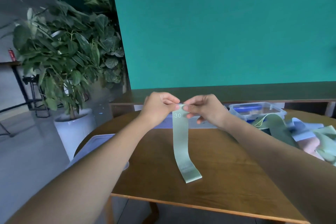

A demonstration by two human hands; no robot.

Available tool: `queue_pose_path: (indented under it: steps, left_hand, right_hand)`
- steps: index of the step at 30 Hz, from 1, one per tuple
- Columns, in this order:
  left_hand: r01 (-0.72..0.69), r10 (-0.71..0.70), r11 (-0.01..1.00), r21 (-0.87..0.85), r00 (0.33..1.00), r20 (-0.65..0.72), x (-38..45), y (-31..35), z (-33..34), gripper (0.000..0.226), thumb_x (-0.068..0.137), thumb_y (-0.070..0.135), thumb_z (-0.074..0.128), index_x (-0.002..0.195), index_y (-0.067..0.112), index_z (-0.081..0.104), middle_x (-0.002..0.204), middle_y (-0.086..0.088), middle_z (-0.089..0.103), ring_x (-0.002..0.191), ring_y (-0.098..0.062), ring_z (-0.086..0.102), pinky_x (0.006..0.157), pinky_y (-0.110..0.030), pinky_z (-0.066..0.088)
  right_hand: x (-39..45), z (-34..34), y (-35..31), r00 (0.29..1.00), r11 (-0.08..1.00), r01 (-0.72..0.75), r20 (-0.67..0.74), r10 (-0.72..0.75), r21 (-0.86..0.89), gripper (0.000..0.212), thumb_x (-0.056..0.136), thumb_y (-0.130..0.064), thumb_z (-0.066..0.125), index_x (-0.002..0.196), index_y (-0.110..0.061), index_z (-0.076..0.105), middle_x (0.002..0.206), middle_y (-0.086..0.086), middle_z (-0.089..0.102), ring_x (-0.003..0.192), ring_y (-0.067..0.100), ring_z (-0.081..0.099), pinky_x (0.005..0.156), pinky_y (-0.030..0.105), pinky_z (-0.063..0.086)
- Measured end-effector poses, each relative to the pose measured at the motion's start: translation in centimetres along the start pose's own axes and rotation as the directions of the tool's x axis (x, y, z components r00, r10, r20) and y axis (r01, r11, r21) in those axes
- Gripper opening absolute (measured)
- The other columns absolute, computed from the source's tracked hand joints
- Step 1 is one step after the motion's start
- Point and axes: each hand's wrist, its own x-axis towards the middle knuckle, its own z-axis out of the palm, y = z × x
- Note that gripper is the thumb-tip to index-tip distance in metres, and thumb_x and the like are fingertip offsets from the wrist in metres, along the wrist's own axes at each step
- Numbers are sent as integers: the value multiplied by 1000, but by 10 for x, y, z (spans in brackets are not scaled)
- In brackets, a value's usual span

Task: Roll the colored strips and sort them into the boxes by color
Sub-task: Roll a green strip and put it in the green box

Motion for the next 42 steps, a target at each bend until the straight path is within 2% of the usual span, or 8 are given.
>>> queue_pose_path:
  steps: [9,13,19,22,25,32,37,42]
  left_hand:
    - [76,-71,996,55,993,-90,25,-93,38,8,84,15,81,90,18,77,78,11,72,65,7,66,64,-9,51]
    - [141,-132,989,47,979,-157,32,-138,52,9,84,14,79,88,22,77,82,13,74,65,9,63,70,-23,55]
    - [186,-169,980,66,963,-208,44,-176,69,7,85,20,77,88,26,77,84,17,73,79,0,68,84,-32,59]
    - [212,-196,976,44,953,-230,54,-185,76,8,85,18,75,85,26,76,82,15,74,80,-9,70,86,-31,56]
    - [229,-216,973,35,953,-213,54,-188,81,13,86,16,75,98,21,76,92,13,73,93,-9,70,83,-6,46]
    - [253,-226,960,120,953,-204,13,-182,82,31,90,16,71,121,19,71,111,7,72,79,2,61,73,5,35]
    - [302,-284,943,136,949,-137,-32,-158,73,27,92,20,69,118,24,71,115,10,72,90,4,60,92,-13,44]
    - [170,-173,976,134,985,12,-93,-131,63,19,90,32,72,108,33,75,101,23,71,91,13,62,88,-15,51]
  right_hand:
    - [51,31,93,994,996,-81,-74,85,47,16,90,-8,76,103,-2,69,98,14,76,76,18,76,54,30,60]
    - [60,42,132,986,986,-151,-56,155,70,14,92,-10,74,103,-4,68,102,16,72,68,17,72,50,26,55]
    - [50,47,159,986,968,-167,-25,165,-186,11,96,-27,70,99,-17,73,76,5,75,53,13,64,56,18,53]
    - [44,47,160,985,956,-169,-2,173,-241,12,98,-31,66,94,-23,74,72,-2,76,52,10,65,59,12,49]
    - [34,47,158,984,959,-169,18,177,-228,15,98,-31,66,92,-21,76,72,-6,76,56,10,70,65,10,50]
    - [1,40,152,994,970,-90,46,103,-225,8,95,-26,71,93,-21,76,81,-6,78,76,10,74,88,25,57]
    - [-26,41,142,995,961,-54,72,76,-271,8,90,-34,76,97,-29,77,94,-17,76,92,0,70,93,22,53]
    - [-59,39,135,989,956,47,149,-3,-289,9,87,-35,78,96,-31,77,94,-23,74,90,-4,68,85,12,46]
